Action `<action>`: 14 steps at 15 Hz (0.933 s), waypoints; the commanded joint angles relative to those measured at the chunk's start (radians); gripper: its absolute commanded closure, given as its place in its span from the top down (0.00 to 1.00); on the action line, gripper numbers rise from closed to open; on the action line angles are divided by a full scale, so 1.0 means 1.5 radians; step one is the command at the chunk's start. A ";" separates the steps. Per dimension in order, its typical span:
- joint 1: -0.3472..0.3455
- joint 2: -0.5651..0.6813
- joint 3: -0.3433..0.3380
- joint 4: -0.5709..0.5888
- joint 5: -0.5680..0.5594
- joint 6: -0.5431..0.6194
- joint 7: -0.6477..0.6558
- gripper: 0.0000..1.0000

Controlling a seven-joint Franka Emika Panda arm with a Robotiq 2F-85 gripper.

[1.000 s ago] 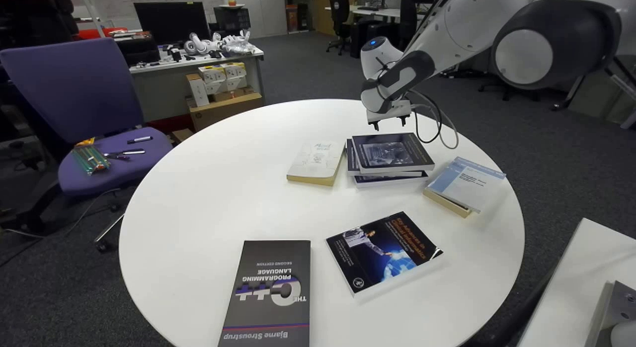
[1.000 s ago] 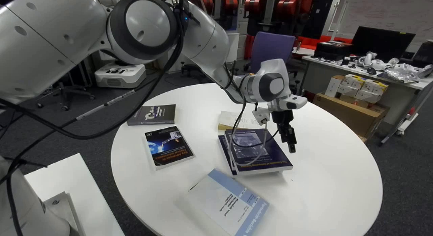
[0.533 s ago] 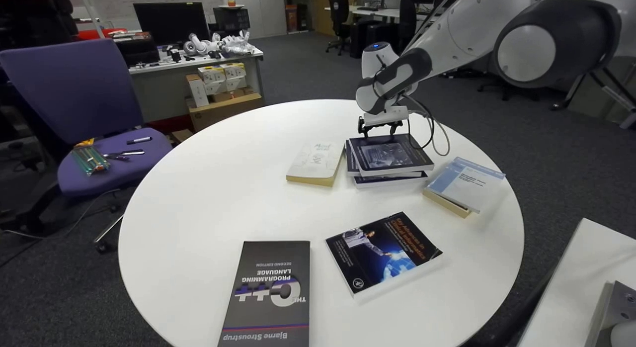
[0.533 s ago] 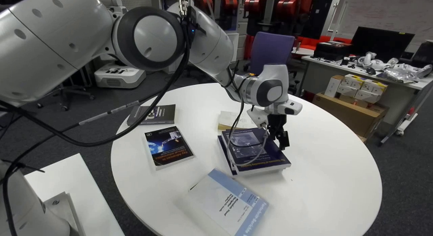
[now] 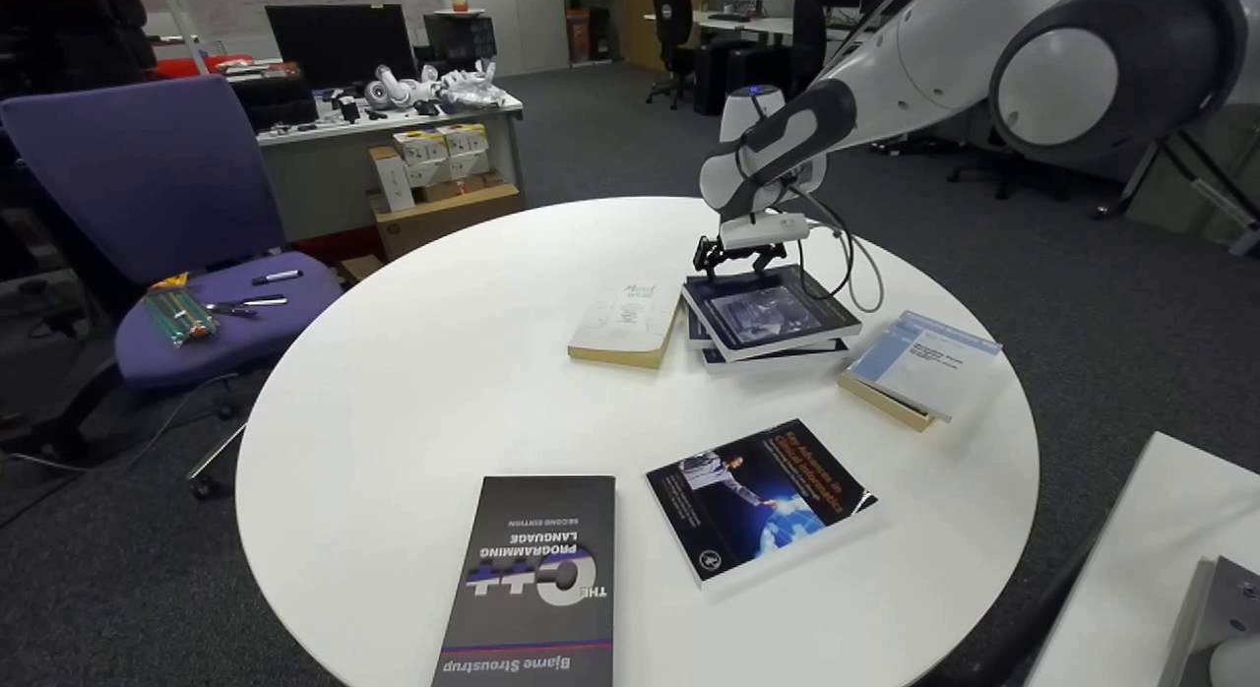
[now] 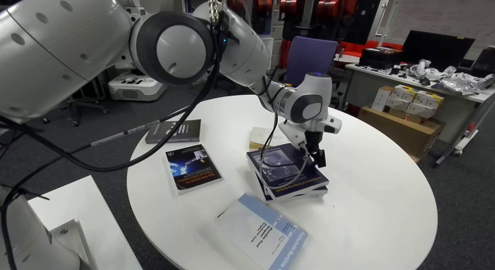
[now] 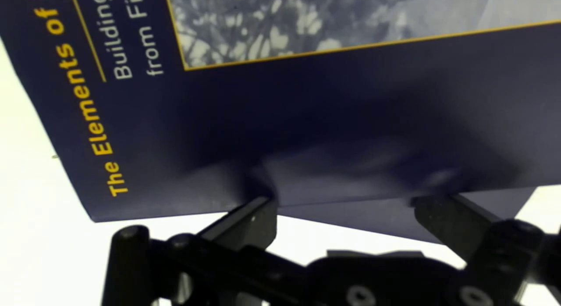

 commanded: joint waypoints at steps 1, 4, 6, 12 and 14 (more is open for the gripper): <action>0.003 -0.038 -0.015 -0.022 0.008 -0.003 0.003 1.00; 0.011 -0.055 -0.046 -0.025 -0.001 0.013 0.041 1.00; 0.014 -0.051 -0.059 -0.017 -0.005 0.009 0.058 1.00; 0.003 0.022 -0.048 0.043 0.000 -0.028 0.044 1.00; 0.004 0.043 -0.051 0.061 -0.001 -0.032 0.047 1.00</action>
